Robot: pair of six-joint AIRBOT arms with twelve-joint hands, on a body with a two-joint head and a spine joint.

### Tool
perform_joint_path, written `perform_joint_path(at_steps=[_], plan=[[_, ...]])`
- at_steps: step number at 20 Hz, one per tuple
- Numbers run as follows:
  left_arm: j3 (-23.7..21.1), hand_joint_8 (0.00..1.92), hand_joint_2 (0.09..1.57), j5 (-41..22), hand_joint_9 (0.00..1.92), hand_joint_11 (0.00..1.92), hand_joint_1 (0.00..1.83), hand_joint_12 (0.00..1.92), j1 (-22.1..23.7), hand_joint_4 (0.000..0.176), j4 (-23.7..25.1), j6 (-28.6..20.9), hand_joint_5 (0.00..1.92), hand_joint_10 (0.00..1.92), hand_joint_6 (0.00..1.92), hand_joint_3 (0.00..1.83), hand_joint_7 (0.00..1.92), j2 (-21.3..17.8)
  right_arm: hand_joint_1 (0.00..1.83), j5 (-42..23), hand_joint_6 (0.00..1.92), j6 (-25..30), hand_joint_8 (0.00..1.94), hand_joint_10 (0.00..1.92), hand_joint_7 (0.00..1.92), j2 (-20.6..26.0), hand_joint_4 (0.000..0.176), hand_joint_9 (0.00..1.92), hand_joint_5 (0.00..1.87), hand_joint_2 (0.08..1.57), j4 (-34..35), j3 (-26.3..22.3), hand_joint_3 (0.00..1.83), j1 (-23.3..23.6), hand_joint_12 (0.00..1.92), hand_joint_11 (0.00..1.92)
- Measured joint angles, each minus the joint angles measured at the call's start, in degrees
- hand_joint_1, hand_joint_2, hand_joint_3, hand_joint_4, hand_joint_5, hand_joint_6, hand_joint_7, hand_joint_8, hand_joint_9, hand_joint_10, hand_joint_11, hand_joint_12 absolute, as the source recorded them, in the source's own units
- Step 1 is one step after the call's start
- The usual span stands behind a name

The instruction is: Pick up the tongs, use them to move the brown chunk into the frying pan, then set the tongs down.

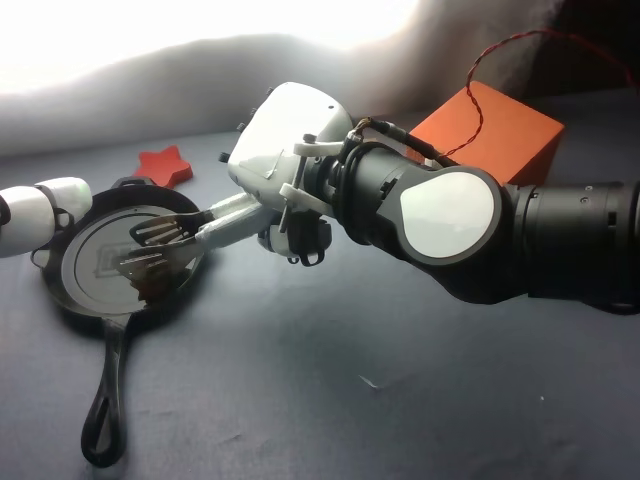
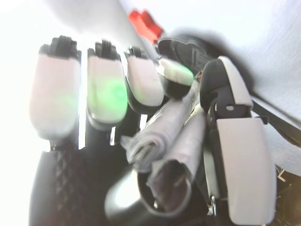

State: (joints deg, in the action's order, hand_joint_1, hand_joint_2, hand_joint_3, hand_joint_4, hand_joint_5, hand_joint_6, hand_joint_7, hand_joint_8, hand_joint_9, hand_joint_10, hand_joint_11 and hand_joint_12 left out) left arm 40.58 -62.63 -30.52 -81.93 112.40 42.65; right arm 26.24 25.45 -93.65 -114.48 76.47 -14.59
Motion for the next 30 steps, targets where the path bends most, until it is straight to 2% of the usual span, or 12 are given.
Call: perform_joint_path(at_steps=[1,3,6,8,11,14,18,21,26,27,29,30], plan=[[0.00,0.00,1.17,0.00,0.00,0.00,0.00,0.00,0.00,0.000,0.00,0.00,0.03,0.00,0.01,0.01,0.01,0.00,0.50,-0.02,1.76,0.00,1.74,1.92,1.20,0.00,0.000,1.25,0.88,1.52,-0.02,0.00,0.00,0.00,1.92,1.24],[0.00,0.00,1.17,-0.02,0.00,0.00,0.00,0.00,0.00,0.000,0.00,0.02,0.03,0.00,0.00,0.01,0.00,0.00,0.36,-0.04,1.54,-0.13,1.62,1.89,1.16,0.00,0.000,1.18,0.81,1.54,-0.02,0.00,0.00,0.00,1.92,1.15],[0.00,0.01,1.16,0.00,0.00,0.00,0.00,0.00,0.00,0.000,0.00,0.00,0.04,0.00,0.01,0.01,0.02,0.00,0.31,-0.07,1.31,-0.17,1.55,1.85,1.10,0.31,0.000,1.11,0.76,1.51,-0.04,-0.02,0.00,0.07,1.92,1.02],[0.00,0.00,1.15,0.00,0.00,0.00,0.00,0.00,0.00,0.000,0.00,0.00,0.03,0.00,0.01,0.00,0.01,0.00,0.24,-0.07,1.14,-0.37,1.49,1.80,1.08,0.87,0.000,1.08,0.79,1.51,0.00,-0.35,0.00,0.22,1.92,0.95],[-0.02,0.00,1.15,0.02,0.00,0.00,0.00,0.00,0.00,0.000,0.02,0.00,0.03,0.00,0.00,0.00,0.00,0.00,0.26,0.44,1.07,-0.90,1.50,1.81,1.07,4.07,0.000,1.06,0.82,1.49,-0.02,-4.35,0.00,1.57,1.92,0.94],[-0.02,0.00,1.15,-0.02,0.00,0.00,0.00,0.00,0.00,0.000,0.00,0.00,0.03,0.00,0.00,0.00,0.00,0.00,0.33,1.25,1.11,-1.75,1.49,1.79,1.07,10.23,0.000,1.07,0.83,1.49,-0.26,-11.96,0.00,2.32,1.92,0.94],[-0.02,0.00,1.14,0.04,0.00,0.00,0.00,0.00,0.00,0.000,0.04,0.00,0.03,0.00,0.00,0.00,0.01,0.00,0.30,1.46,1.21,-4.96,1.50,1.81,1.07,19.69,0.000,1.06,0.81,1.51,-0.04,-22.60,0.00,2.27,1.92,0.97],[-0.44,0.01,1.13,-0.02,0.00,0.00,0.00,0.00,0.00,0.000,-0.02,0.00,0.05,0.00,0.01,0.00,0.02,0.00,0.29,3.30,1.23,-6.82,1.48,1.79,1.07,24.90,0.000,1.06,0.80,1.51,-0.07,-27.93,0.00,1.14,1.92,0.93],[-1.88,0.00,1.14,-0.92,0.00,0.00,0.00,0.00,1.40,0.000,-0.02,0.07,0.04,0.00,0.01,0.00,0.01,0.20,0.36,4.31,1.21,-7.21,1.47,1.80,1.08,29.55,0.000,1.07,0.81,1.51,0.37,-33.03,0.00,-0.76,1.92,0.96],[-2.36,0.00,1.14,-1.11,0.00,0.00,0.00,0.00,1.79,0.000,-0.07,0.50,0.03,0.00,0.00,0.00,0.00,0.35,0.29,4.66,1.29,-7.87,1.49,1.80,1.08,29.79,0.000,1.07,0.80,1.53,0.00,-33.81,0.00,-1.18,1.92,0.95],[-3.72,0.00,1.16,-1.44,0.00,0.00,0.00,0.00,2.69,0.000,-0.15,1.99,0.04,0.00,0.00,0.01,0.00,0.72,0.29,5.75,1.35,-9.73,1.52,1.82,1.06,29.55,0.000,1.05,0.78,1.53,-0.72,-34.91,0.00,-3.19,1.92,0.94],[-4.52,0.00,1.15,-1.42,0.00,0.00,0.00,0.00,2.99,0.000,-0.09,2.38,0.04,0.00,0.01,0.00,0.01,1.01,0.34,6.73,1.35,-9.14,1.52,1.81,1.07,29.07,0.000,1.05,0.79,1.52,-4.48,-34.95,0.00,-4.98,1.92,0.94]])
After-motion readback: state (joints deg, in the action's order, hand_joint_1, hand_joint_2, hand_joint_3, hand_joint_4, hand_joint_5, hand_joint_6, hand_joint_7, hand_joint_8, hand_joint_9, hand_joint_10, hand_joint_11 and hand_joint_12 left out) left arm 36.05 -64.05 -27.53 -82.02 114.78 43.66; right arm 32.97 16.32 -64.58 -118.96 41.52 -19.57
